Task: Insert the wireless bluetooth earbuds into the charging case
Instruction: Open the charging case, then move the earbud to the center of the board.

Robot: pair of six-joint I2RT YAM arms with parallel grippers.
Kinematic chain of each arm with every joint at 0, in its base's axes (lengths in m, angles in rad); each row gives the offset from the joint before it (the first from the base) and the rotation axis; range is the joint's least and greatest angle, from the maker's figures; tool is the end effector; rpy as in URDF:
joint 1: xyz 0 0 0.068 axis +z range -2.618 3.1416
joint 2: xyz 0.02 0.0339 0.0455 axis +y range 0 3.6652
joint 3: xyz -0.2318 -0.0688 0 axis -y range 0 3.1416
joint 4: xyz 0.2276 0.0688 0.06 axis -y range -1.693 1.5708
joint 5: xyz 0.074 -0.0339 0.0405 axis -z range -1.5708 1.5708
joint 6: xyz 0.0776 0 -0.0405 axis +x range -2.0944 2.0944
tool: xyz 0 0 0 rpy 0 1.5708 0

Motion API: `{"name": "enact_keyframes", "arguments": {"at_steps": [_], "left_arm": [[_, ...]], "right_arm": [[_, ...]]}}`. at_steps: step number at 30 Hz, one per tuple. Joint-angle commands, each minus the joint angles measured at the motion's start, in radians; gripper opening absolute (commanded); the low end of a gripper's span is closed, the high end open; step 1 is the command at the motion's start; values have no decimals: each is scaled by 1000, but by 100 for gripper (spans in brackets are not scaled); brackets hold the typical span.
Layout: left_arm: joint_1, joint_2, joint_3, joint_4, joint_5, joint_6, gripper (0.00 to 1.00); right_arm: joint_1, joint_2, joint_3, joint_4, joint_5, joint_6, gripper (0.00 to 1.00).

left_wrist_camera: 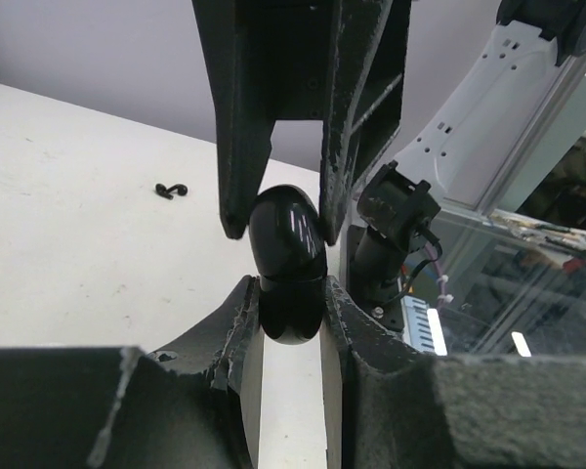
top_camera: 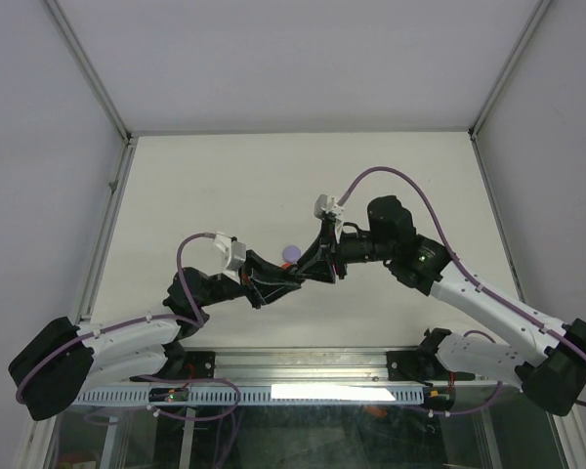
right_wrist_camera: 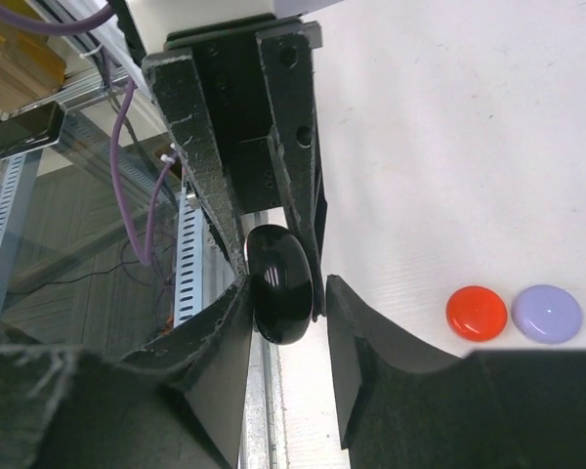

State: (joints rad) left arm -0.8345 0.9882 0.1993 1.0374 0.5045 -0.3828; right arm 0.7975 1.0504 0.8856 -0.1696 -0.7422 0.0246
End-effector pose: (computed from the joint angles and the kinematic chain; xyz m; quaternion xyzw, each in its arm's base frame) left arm 0.1287 -0.1978 0.2227 0.3251 0.5354 -0.5627 0.5394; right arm 0.1462 0.2249 0.2934 -0.4809 0.6242 0.4867 0.3770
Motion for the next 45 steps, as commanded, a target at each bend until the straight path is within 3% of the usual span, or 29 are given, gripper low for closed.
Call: {"name": "enact_keyframes", "arguments": {"at_steps": [1,14,18,24,35,45], "left_arm": [[-19,-43,41,-34,44,111,0],[-21,-60,27,-71,47,180,0],[-19,-62,10,-108,-44,183,0],[-7,-62,-65,-111,-293,149,0],[176,-66,-92,-130,-287,159,0],[191,-19,-111,-109,-286,276,0]], "right_arm": [[-2,-46,9,31,94,-13,38],[-2,-42,22,-9,171,-13,45],[-3,-20,59,-72,241,-5,50],[-41,2,92,-191,459,46,61],[-286,41,27,-364,825,209,66],[-625,136,-29,-342,885,302,67]]}}
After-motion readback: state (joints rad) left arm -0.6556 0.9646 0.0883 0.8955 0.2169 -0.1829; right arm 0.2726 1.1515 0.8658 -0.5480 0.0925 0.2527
